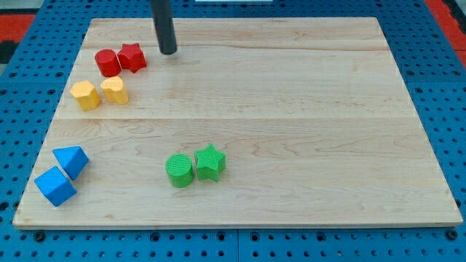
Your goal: Place the green circle at center of the board
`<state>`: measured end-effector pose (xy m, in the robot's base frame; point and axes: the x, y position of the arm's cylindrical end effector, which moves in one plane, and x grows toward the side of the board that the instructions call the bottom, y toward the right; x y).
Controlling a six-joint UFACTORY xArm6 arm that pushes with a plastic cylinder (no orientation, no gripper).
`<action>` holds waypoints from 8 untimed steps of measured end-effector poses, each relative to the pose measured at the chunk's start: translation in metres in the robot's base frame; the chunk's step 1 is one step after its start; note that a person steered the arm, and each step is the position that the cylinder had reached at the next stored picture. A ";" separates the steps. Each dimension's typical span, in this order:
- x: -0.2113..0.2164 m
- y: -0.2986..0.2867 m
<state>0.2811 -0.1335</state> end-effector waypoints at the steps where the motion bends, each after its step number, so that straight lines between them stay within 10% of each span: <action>1: 0.000 -0.009; 2: 0.010 -0.047; 6: 0.071 0.119; 8: 0.167 0.215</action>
<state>0.4483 0.0819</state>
